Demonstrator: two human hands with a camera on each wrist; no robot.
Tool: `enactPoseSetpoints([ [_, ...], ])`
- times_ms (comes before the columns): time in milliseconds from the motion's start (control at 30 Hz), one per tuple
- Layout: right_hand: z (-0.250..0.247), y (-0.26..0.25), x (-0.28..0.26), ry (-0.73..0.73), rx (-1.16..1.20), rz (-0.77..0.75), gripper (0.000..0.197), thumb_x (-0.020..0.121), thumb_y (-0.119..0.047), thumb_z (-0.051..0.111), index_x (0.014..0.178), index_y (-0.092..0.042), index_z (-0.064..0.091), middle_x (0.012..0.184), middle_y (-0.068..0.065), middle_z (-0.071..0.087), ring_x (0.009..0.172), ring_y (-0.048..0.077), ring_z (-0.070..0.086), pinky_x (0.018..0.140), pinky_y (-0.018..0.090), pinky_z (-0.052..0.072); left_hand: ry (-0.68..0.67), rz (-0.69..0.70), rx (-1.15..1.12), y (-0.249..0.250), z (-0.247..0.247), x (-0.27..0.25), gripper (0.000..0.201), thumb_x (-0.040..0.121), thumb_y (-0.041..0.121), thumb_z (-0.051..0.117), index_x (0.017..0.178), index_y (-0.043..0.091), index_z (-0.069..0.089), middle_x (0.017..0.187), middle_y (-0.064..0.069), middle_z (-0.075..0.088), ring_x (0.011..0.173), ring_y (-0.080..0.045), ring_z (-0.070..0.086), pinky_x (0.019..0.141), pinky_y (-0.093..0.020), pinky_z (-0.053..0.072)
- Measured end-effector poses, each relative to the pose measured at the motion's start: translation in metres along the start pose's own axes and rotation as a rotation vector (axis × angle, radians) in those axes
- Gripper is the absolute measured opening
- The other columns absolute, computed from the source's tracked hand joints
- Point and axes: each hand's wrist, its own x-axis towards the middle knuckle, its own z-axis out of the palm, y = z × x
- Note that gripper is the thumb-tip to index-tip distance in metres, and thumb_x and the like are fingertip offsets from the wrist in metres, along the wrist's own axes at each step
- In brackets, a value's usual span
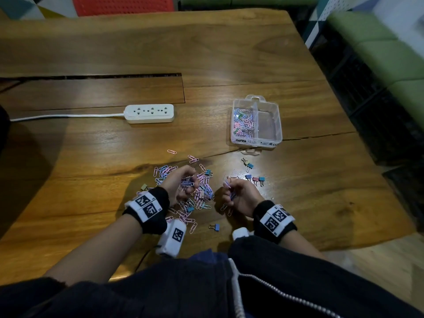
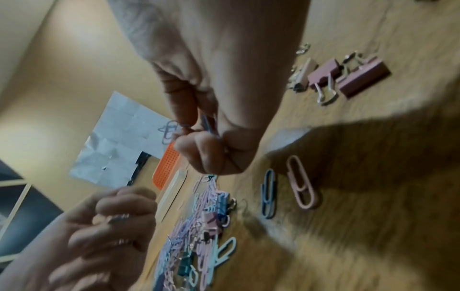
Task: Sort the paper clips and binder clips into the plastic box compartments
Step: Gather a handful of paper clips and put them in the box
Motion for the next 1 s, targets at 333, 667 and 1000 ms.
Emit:
enactPoseSetpoints([
  [333,-0.004,-0.005,-0.003,0.136,-0.238,-0.098,0.028,0.083,0.002,0.045,0.059,-0.011,0.044,0.066,0.005,0.048,0.050,0.009,0.038,0.053,0.022,0.030,-0.041,-0.141,-0.022,0.014,0.014,-0.005,0.020,0.097,0.021,0.036,0.090,0.008,0.049,0.079,-0.013,0.062,0.047,-0.017,0.065,0.031,-0.014,0.041],
  [667,-0.007,-0.010,-0.002,0.028,-0.012,-0.045,0.023,0.087,0.002,0.034,0.090,-0.009,0.054,0.069,0.002,0.049,0.052,0.009,0.047,0.044,0.016,0.040,0.201,0.116,1.066,0.011,0.002,0.013,0.030,0.092,0.041,0.046,0.070,0.022,0.039,0.069,0.004,0.042,0.058,-0.010,0.036,0.057,-0.025,0.035],
  [1000,0.011,-0.013,0.010,0.147,-0.360,-0.068,0.022,0.088,-0.015,0.051,0.067,-0.015,0.043,0.067,-0.001,0.045,0.056,0.011,0.042,0.053,0.019,0.035,0.072,0.259,1.662,0.000,0.000,0.014,0.050,0.084,0.042,0.058,0.126,0.020,0.044,0.120,-0.004,0.054,0.105,-0.021,0.056,0.085,-0.031,0.048],
])
